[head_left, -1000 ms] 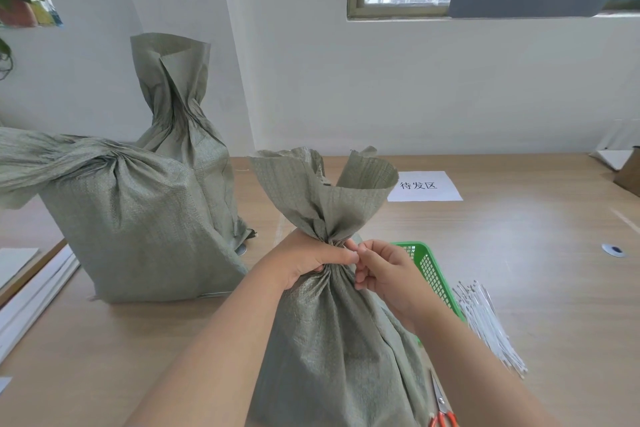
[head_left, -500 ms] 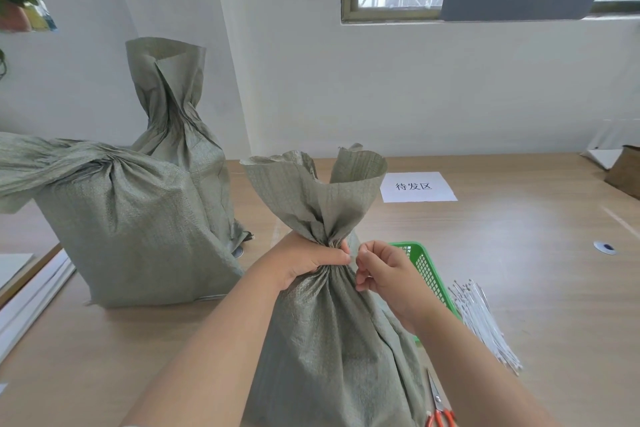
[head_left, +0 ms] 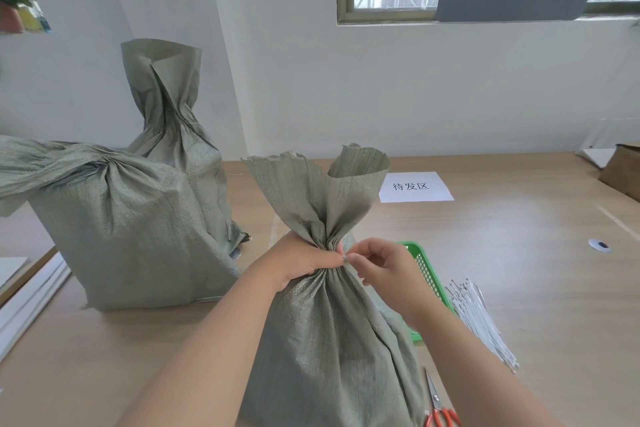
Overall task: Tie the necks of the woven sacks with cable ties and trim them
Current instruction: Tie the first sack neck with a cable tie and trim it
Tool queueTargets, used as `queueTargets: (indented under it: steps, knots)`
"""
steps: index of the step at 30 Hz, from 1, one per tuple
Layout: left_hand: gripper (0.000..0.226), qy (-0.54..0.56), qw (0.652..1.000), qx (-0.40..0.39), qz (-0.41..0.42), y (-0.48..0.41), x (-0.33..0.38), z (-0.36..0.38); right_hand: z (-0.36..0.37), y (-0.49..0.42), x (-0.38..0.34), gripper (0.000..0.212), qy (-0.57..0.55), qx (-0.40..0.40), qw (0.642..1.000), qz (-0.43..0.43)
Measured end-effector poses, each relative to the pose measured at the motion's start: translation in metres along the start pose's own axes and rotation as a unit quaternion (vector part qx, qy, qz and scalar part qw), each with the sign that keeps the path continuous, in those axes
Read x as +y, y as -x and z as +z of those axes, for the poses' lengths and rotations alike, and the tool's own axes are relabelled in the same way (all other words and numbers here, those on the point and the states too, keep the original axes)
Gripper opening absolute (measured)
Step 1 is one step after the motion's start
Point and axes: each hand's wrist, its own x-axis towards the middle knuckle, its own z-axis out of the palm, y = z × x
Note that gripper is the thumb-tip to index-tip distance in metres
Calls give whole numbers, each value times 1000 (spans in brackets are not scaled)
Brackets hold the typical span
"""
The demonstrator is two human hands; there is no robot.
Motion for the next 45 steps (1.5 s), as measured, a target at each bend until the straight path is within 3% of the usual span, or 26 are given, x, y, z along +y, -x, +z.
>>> queueTargets:
  steps: [7, 12, 15, 17, 19, 21, 23, 28, 31, 38, 40, 45]
  knots:
    - [12, 14, 1000, 9, 7, 1, -4, -4, 4, -4, -4, 32, 131, 75, 987, -58]
    - [8, -29, 999, 22, -28, 1, -3, -12, -5, -7, 2, 31, 126, 95, 987, -12]
    - [9, -26, 999, 21, -24, 1, -3, -11, -4, -7, 0, 21, 155, 103, 982, -42]
    - [19, -12, 1000, 3, -20, 0, -3, -12, -3, -8, -2, 13, 259, 91, 955, -109]
    - [30, -14, 1000, -8, -3, 0, -4, -12, -2, -10, -8, 20, 374, 55, 909, -179]
    - [36, -14, 1000, -5, 20, 0, -6, -13, 2, -14, -14, 35, 426, -8, 879, -214]
    - [40, -4, 999, 0, 32, 1, -9, -15, 6, -18, -20, 36, 439, -68, 869, -217]
    - [41, 17, 999, 1, 47, 6, -13, -19, 8, -26, -20, 17, 432, -111, 873, -198]
    - [36, 23, 999, 0, 40, 8, -13, -18, 7, -26, -20, 33, 404, -123, 886, -194]
    - [28, 53, 999, -9, -4, 7, -16, -17, 10, -21, -8, 44, 309, -93, 932, -164]
    - [13, 51, 998, -10, -19, 6, -16, -15, 11, -18, -7, 47, 297, -82, 938, -160]
    - [14, 59, 998, -6, -25, 6, -16, -13, 13, -16, -7, 42, 307, -68, 937, -152]
